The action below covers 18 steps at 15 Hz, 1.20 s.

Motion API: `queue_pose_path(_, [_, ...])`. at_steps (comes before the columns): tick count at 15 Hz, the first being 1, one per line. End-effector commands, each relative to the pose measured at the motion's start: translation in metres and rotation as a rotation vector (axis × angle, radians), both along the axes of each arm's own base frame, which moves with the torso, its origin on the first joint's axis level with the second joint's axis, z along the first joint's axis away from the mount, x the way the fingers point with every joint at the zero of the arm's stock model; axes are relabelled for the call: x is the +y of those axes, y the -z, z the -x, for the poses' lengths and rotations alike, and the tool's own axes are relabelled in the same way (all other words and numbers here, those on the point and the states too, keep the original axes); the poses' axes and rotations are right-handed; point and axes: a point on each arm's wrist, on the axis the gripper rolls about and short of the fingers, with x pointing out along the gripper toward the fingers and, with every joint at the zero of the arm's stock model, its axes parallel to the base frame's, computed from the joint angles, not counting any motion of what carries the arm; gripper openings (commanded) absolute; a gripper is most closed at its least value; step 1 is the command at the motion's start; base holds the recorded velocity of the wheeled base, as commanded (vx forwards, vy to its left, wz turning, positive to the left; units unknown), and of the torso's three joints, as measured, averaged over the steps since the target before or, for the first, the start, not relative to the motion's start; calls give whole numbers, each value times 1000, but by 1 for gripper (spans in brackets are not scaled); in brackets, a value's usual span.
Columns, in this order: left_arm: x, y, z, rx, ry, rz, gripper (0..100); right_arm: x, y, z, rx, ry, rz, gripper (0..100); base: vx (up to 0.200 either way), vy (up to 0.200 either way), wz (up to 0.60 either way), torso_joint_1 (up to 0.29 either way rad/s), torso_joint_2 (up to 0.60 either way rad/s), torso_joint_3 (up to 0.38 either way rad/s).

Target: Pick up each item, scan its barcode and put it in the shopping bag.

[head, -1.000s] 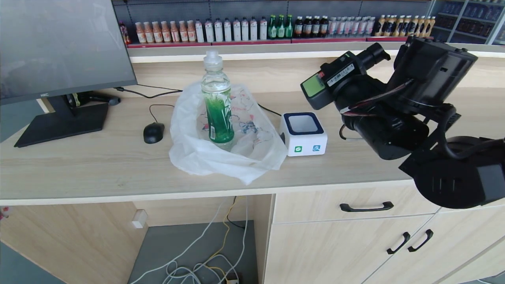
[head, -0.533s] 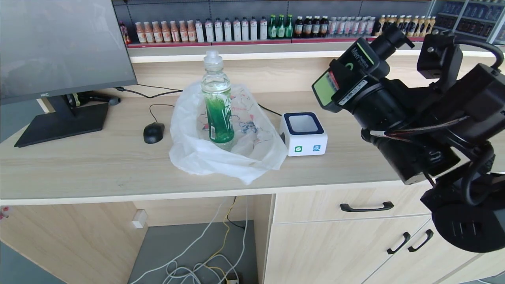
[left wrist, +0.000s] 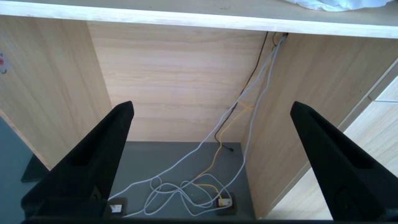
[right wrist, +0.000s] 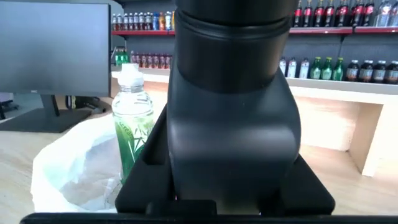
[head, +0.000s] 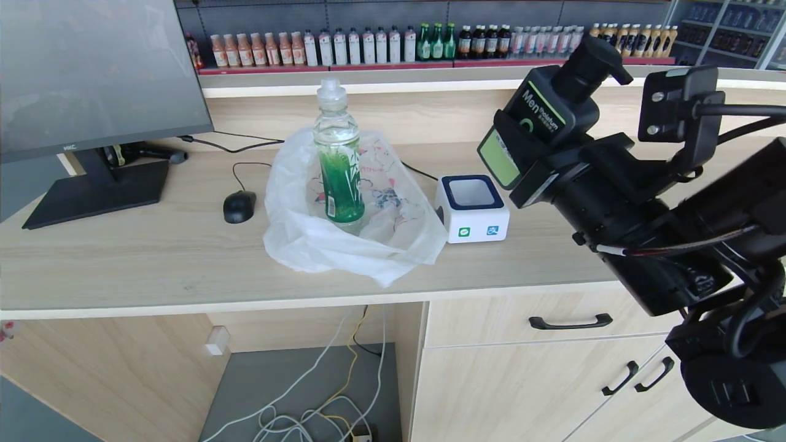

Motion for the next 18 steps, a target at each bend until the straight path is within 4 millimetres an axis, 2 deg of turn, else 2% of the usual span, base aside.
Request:
queue_pose_path(1, [0,0,0,0,0,0,100,-3,9,-2,23,14,17,0,0,0,0,0,0,0])
queue_pose_path(4, [0,0,0,0,0,4,100,-15,4,-9,-8,60,-12,0,0,0,0,0,0,0])
queue_pose_path(17, [0,0,0,0,0,3,100,-25,3,-14,5,70,-59,0,0,200,0,2,2,2])
queue_pose_path(18, [0,0,0,0,0,1,100,-29,4,-16,6,85,-58,0,0,0,0,0,0,0])
